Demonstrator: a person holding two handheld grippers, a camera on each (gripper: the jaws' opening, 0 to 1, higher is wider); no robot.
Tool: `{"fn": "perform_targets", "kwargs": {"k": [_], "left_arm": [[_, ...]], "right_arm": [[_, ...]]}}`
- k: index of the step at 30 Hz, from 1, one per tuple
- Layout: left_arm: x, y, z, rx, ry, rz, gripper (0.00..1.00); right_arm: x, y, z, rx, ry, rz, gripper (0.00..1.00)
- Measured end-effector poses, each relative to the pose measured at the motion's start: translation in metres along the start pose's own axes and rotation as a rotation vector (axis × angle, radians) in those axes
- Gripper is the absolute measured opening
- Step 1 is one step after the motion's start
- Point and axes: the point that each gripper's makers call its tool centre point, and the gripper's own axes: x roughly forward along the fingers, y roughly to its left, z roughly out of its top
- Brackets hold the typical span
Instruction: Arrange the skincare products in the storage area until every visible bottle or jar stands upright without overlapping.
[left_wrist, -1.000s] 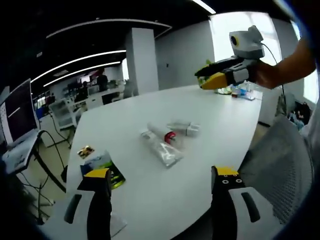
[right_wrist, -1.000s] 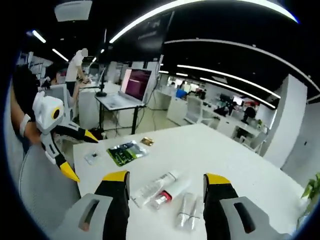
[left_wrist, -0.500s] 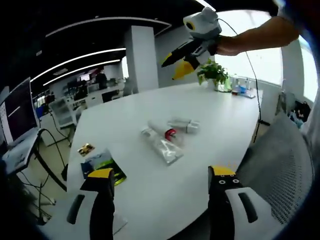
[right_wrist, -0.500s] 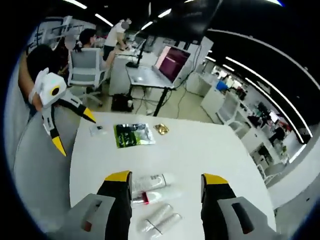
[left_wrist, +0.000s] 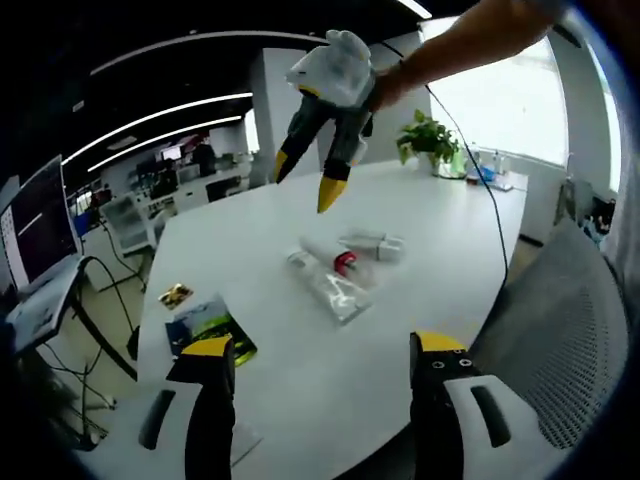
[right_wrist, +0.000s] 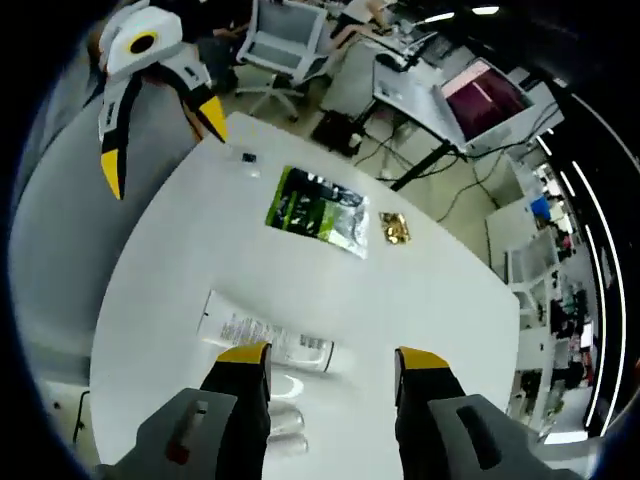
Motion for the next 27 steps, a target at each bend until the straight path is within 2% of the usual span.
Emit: {"fn": "perform_targets", "kwargs": {"k": [4, 8, 10, 12, 14, 17, 19, 21, 25, 27], "left_arm": [[0.001, 0.001, -0.002, 0.004, 0.009, 0.005, 0.66], [0.0, 0.003, -0.004, 0.005, 0.017, 0.013, 0.65], [0.001, 0.003, -0.006, 0.004, 0.024, 0.013, 0.65], [0.001, 0.003, -0.007, 0.005, 0.032, 0.014, 0.64], [0.001, 0.004, -0.007, -0.004, 0.031, 0.017, 0.64], [0.002, 0.004, -0.009, -0.006, 0.04, 0.017, 0.64], [0.002, 0.004, -0.01, -0.006, 0.043, 0.016, 0.63], [0.002, 0.004, -0.01, -0.01, 0.047, 0.014, 0.62], [0.002, 0.004, -0.012, -0.012, 0.052, 0.014, 0.61], [0.003, 0.004, -0.012, -0.014, 0.055, 0.012, 0.61]], "right_arm": [[0.024, 0.004, -0.004, -0.108, 0.053, 0.071, 0.47], [0.042, 0.004, -0.002, -0.116, 0.056, 0.103, 0.47], [0.05, 0.007, -0.004, -0.172, 0.079, 0.129, 0.48], [0.058, 0.009, -0.006, -0.19, 0.09, 0.144, 0.47], [0.066, 0.017, -0.009, -0.251, 0.099, 0.196, 0.47], [0.075, 0.024, -0.018, -0.344, 0.131, 0.232, 0.46], [0.081, 0.029, -0.023, -0.366, 0.142, 0.256, 0.47], [0.085, 0.034, -0.024, -0.376, 0.138, 0.284, 0.52], [0.091, 0.036, -0.029, -0.487, 0.153, 0.317, 0.51], [0.093, 0.038, -0.031, -0.508, 0.158, 0.329, 0.52]]}}
